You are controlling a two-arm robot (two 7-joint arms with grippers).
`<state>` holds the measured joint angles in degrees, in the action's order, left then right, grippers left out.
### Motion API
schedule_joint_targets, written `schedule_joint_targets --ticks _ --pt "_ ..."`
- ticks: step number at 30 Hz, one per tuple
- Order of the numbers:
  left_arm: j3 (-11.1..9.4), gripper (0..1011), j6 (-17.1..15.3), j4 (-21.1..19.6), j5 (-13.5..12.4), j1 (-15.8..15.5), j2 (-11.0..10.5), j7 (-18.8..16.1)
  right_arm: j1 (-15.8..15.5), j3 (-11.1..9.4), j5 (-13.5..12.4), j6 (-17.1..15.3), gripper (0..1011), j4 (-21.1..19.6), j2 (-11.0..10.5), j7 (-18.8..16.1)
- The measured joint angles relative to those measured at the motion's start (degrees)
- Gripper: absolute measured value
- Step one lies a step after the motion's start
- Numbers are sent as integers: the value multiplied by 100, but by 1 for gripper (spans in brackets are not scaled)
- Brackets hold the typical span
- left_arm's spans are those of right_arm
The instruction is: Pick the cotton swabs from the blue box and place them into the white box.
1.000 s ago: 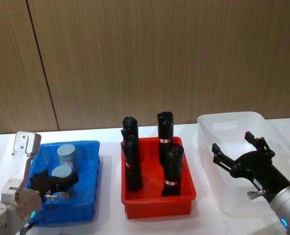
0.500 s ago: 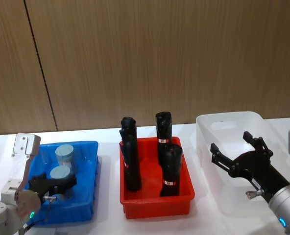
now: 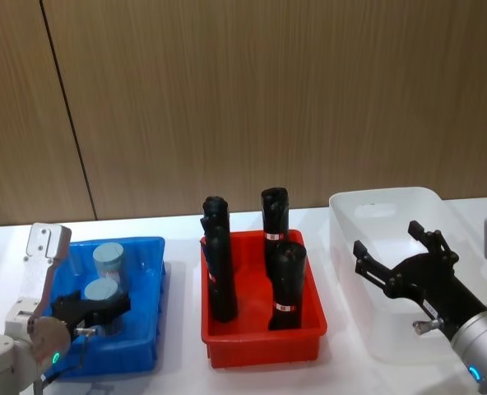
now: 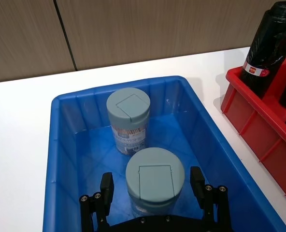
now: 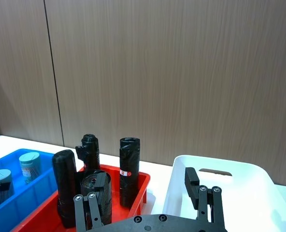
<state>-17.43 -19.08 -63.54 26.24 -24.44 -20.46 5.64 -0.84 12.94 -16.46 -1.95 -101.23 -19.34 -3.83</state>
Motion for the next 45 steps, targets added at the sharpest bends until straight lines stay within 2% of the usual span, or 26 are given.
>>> schedule_joint_targets --ticks 2,7,15,24,29,37,45 --pt "-1 1000 19 58 -18 -34 15 40 0 0 0 0 1002 0 0 0" --pt "-3 915 55 159 -47 -98 44 113 0 0 0 0 1002 0 0 0" --pt "-5 677 126 259 -69 -151 77 176 0 0 0 0 1002 0 0 0" --pt "13 669 219 134 -73 -101 61 125 0 0 0 0 1002 0 0 0" --pt "40 669 294 -152 -90 27 -2 43 0 0 0 0 1001 0 0 0" --pt "95 669 473 -862 -194 337 -190 11 0 0 0 0 1002 0 0 0" --pt "175 669 647 -1697 -324 682 -474 255 0 0 0 0 1002 0 0 0"
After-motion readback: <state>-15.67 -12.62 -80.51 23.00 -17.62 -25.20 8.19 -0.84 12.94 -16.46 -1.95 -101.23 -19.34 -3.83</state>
